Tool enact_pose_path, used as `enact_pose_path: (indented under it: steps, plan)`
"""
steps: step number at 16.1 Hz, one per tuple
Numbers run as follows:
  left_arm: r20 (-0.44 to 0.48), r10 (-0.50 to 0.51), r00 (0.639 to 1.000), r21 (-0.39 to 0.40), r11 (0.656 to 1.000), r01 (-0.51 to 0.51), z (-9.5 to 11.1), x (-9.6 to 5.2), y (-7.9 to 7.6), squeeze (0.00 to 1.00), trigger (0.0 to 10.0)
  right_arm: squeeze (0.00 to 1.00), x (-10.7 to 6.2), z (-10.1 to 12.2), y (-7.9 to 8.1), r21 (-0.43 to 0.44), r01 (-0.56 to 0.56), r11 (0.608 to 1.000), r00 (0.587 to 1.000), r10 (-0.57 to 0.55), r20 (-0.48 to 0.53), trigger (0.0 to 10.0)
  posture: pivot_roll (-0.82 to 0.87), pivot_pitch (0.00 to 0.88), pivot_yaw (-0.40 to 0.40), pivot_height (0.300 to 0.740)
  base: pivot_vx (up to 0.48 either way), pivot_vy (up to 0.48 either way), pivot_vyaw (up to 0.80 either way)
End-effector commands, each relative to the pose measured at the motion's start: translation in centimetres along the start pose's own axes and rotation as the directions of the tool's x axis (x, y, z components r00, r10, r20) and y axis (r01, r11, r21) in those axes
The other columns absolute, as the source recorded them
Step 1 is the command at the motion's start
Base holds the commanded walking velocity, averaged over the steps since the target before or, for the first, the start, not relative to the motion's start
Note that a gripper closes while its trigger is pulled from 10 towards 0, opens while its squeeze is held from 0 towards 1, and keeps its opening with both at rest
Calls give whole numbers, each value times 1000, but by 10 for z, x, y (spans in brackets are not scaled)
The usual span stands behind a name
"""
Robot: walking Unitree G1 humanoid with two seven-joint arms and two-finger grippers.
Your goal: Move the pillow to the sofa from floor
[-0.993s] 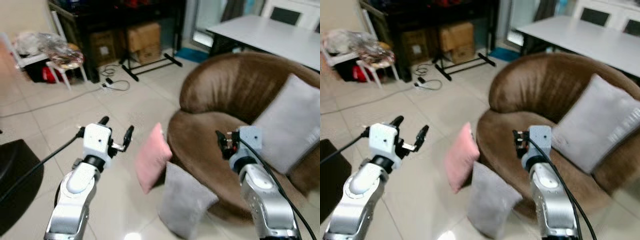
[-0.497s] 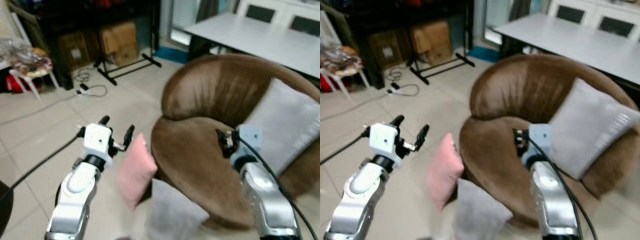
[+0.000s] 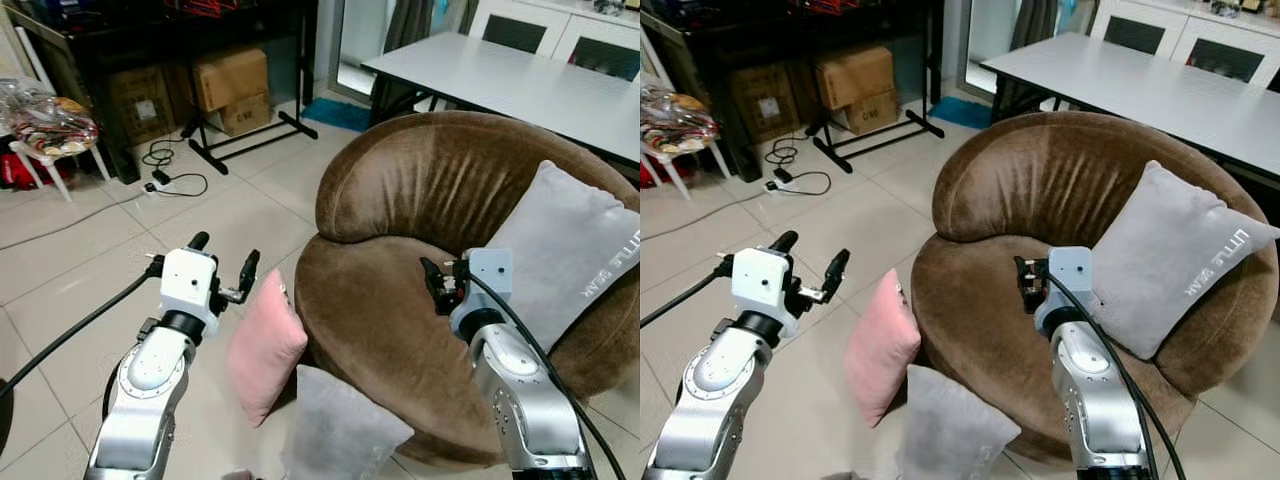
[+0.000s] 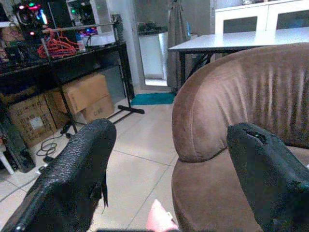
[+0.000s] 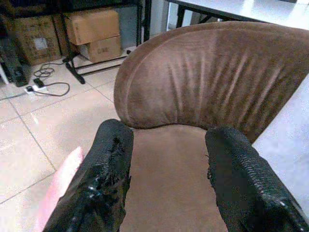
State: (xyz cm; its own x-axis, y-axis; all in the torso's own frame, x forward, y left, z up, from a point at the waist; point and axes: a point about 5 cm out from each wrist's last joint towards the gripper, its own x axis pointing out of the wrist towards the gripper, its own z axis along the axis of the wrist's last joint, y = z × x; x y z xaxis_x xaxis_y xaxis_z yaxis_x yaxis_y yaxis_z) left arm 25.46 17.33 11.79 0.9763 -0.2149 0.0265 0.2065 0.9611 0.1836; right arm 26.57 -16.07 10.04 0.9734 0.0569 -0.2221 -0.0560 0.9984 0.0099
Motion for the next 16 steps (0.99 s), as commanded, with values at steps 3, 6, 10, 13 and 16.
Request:
enact_pose_path:
  steps: [3,6,10,13,16]
  plan:
    - [-1,19,1000,15,1000,-19,-1,-1,2,0,10000,0,2,1,0,3,-7,1000,1000,7,-5,10000,-36,0,-49,645,0,0,0]
    - [4,27,1000,18,999,-27,-1,-1,1,0,10000,0,4,3,1,-8,-16,1000,1000,16,5,10000,-35,0,-54,622,0,0,0]
    - [12,31,999,16,999,-31,0,0,1,0,10000,0,5,4,2,-17,-30,999,1000,30,3,10000,-32,0,-60,622,0,0,0]
    - [14,33,999,16,999,-33,0,0,1,0,10000,0,7,5,4,-20,-36,999,999,36,2,10000,-31,0,-58,622,0,0,0]
    - [17,27,999,12,1000,-27,-1,0,2,0,10000,0,7,4,4,-22,-39,999,999,39,2,10000,-34,0,-54,622,80,0,0]
